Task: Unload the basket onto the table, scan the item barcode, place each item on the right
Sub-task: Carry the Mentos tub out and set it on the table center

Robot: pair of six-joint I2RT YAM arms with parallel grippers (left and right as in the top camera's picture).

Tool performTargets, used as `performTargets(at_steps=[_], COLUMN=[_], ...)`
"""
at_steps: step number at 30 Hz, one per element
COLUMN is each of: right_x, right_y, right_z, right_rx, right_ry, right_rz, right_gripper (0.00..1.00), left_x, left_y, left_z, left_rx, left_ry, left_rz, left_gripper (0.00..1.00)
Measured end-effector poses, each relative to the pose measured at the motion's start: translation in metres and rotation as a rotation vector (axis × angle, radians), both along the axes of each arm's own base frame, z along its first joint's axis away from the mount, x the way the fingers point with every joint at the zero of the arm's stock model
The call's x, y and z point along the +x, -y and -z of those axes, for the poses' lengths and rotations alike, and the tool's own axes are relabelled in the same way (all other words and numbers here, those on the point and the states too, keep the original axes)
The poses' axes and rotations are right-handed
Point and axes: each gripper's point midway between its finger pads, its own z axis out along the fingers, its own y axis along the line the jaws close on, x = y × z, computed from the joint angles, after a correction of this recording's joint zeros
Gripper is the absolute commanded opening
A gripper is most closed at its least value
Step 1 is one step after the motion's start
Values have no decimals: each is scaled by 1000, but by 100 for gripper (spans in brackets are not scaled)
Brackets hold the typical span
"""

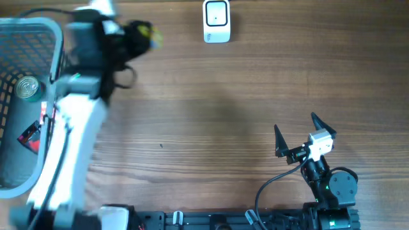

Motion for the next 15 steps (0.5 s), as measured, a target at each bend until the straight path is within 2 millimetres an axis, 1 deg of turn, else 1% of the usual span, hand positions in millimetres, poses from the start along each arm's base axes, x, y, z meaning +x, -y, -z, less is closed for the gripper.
performTargets(at_steps=[1,3,4,5,6,7,9,10,13,15], right_x=[0,0,0,0,0,0,0,0,0,0], right_y=[0,0,0,0,0,0,0,0,0,0], right_z=[0,0,0,0,0,0,0,0,0,0], right_rx=[0,0,0,0,0,0,0,0,0,0], right_ry=[0,0,0,0,0,0,0,0,0,0], right_rz=[0,0,0,0,0,0,0,0,0,0], right_gripper=[100,100,100,100,100,100,100,100,100,100], left_x=[3,5,3,2,-2,-5,-13,-18,-33,-45], left_y=[10,36,46,53,64,71,88,95,105,107], left_z=[22,81,105,120,141,155,178,184,189,194], left_rx=[21,89,117,136,171,201,273,309,436,518], left_ry=[-52,-195,-250,-284,-327,-351,-380,-384,-370,-370], left_rz=[18,64,83,97,126,154,235,281,441,551], left_gripper=[50,50,51,52,54,58,60,59,57,56])
